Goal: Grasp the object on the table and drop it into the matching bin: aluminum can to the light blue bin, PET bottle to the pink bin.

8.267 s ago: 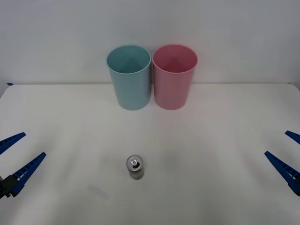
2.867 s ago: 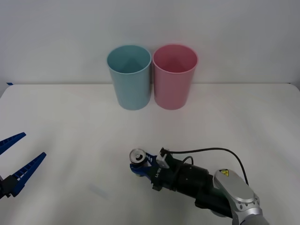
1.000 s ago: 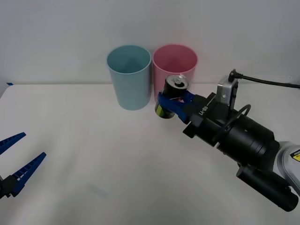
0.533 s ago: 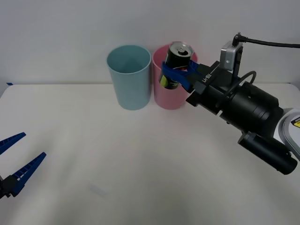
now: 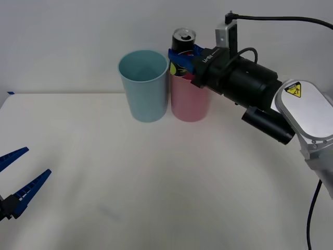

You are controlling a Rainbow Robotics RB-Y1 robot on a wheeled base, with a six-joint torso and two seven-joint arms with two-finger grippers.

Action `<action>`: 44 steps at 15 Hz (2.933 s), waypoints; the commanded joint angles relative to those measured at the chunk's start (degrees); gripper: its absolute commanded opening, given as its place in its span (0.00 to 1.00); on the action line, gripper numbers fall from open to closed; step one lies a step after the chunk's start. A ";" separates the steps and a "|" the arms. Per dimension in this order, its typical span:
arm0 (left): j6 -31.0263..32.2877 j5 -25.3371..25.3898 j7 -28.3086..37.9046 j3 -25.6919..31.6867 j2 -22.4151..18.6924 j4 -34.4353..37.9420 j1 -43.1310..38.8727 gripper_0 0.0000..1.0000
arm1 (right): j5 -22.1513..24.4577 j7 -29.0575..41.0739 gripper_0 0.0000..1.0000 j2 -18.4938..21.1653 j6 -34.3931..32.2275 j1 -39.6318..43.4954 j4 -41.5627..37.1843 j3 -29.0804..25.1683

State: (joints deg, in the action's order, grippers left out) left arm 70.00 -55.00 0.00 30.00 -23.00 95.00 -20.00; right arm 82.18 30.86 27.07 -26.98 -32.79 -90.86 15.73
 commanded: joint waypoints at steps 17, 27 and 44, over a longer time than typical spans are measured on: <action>0.00 0.00 0.00 0.00 0.00 0.00 0.00 1.00 | 6.59 -3.44 0.00 -20.30 9.05 -26.88 41.82 -0.35; 0.00 0.00 0.00 0.00 0.00 0.00 0.00 1.00 | 5.10 -3.79 1.00 -20.83 10.80 -26.97 42.25 -0.35; 0.00 0.00 0.00 0.00 0.00 0.00 0.00 1.00 | 3.87 -4.67 1.00 -7.03 9.05 1.68 1.30 4.22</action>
State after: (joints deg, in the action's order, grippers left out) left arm 70.00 -55.00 0.00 30.00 -23.00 95.00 -20.00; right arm 86.31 26.25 19.11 -17.73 -32.72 -87.49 19.94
